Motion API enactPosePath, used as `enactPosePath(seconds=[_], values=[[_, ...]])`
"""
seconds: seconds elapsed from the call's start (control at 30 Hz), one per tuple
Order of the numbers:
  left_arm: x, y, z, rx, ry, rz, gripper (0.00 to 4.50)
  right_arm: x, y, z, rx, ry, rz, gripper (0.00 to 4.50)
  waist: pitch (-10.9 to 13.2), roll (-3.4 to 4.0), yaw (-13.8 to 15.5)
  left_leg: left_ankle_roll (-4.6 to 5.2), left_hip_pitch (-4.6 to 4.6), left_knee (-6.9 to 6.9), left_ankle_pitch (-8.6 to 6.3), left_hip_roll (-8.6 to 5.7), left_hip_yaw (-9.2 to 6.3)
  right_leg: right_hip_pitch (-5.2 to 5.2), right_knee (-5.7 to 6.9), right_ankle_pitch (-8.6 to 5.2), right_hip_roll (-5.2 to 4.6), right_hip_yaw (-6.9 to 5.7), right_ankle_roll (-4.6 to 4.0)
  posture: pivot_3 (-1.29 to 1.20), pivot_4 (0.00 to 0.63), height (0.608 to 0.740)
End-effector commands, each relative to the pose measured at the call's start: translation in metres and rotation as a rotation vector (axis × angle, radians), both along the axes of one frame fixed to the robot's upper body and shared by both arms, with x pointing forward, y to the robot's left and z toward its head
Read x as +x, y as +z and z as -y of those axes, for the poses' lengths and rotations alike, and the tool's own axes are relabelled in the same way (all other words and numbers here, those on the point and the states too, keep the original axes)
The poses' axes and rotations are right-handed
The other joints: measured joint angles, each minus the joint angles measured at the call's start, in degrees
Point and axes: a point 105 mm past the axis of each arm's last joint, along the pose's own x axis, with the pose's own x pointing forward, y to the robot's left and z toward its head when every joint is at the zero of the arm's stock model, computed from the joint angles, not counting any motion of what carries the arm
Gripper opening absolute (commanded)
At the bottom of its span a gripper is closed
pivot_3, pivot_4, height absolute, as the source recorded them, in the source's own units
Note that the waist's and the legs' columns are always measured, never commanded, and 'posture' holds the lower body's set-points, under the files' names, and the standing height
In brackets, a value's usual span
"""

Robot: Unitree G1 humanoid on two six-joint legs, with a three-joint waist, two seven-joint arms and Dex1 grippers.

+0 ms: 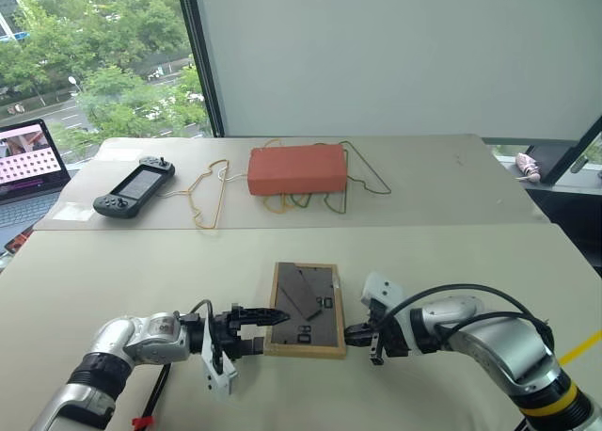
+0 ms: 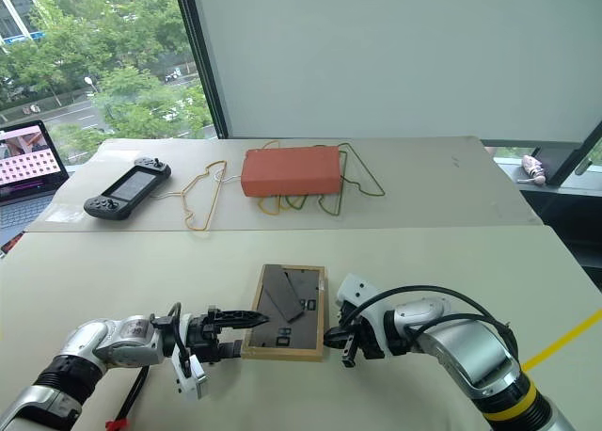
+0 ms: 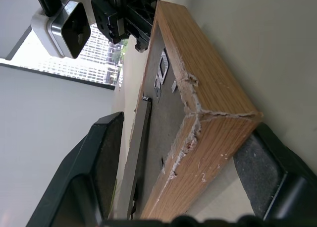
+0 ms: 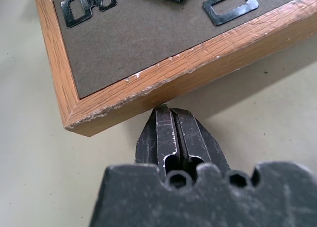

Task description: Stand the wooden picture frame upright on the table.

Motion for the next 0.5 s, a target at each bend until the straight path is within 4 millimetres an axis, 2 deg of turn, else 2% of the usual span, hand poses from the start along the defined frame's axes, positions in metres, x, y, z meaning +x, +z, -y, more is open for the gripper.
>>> enactPosePath(seconds=[0.03, 0.13, 0.17, 0.23, 0.3, 0.43, 0.5], values=[[0.004, 0.002, 0.001, -0.010, 0.011, -0.001, 2.31, -0.004, 0.008, -0.004, 0.027, 0.012, 0.017, 0.00, 0.0, 0.00, 0.0, 0.00, 0.00, 0.00, 0.00, 0.00, 0.00, -0.01, 0.00, 0.00, 0.00, 0.00, 0.00, 0.00, 0.150, 0.740], [0.003, 0.001, 0.002, -0.010, 0.011, 0.005, 1.31, -0.002, 0.011, -0.003, 0.034, 0.001, 0.024, 0.00, 0.0, 0.04, 0.1, 0.00, 0.01, 0.03, 0.00, 0.00, 0.00, 0.01, 0.01, 0.00, 0.00, 0.00, 0.00, 0.00, 0.150, 0.740], [0.003, 0.001, 0.002, -0.008, 0.012, 0.007, 1.18, -0.002, 0.012, -0.003, 0.038, 0.001, 0.025, 0.00, -0.1, 0.08, 0.1, 0.00, 0.01, 0.05, 0.00, 0.00, -0.01, 0.01, 0.01, 0.00, 0.00, 0.00, 0.00, 0.00, 0.150, 0.740], [0.002, 0.001, 0.002, -0.009, 0.012, 0.017, 1.15, -0.001, 0.015, -0.002, 0.047, -0.003, 0.030, 0.00, -0.1, 0.08, 0.1, 0.00, 0.01, 0.07, 0.00, 0.00, -0.01, 0.01, 0.01, 0.00, 0.00, 0.00, 0.00, 0.00, 0.150, 0.740], [0.002, 0.003, 0.003, -0.009, 0.012, 0.040, 1.15, 0.006, 0.020, 0.013, 0.037, -0.045, 0.047, 0.00, -0.1, 0.09, 0.1, 0.00, 0.01, 0.07, 0.00, -0.01, -0.01, 0.01, 0.02, 0.00, 0.00, 0.00, 0.00, 0.00, 0.150, 0.740], [0.003, 0.001, 0.002, -0.009, 0.028, 0.049, 1.15, 0.050, 0.033, 0.067, -0.071, -0.252, 0.175, 0.00, -0.1, 0.09, 0.2, 0.00, -0.01, 0.12, 0.00, -0.01, -0.01, 0.02, 0.01, 0.00, 0.00, 0.01, 0.01, 0.00, 0.150, 0.740], [0.004, 0.001, 0.002, -0.009, 0.030, 0.052, 1.15, 0.066, 0.048, 0.069, -0.042, -0.281, 0.224, 0.00, -0.1, 0.10, 0.0, 0.00, -0.01, 0.14, 0.00, -0.02, 0.00, 0.01, 0.00, 0.02, 0.00, 0.01, 0.00, 0.00, 0.150, 0.740]])
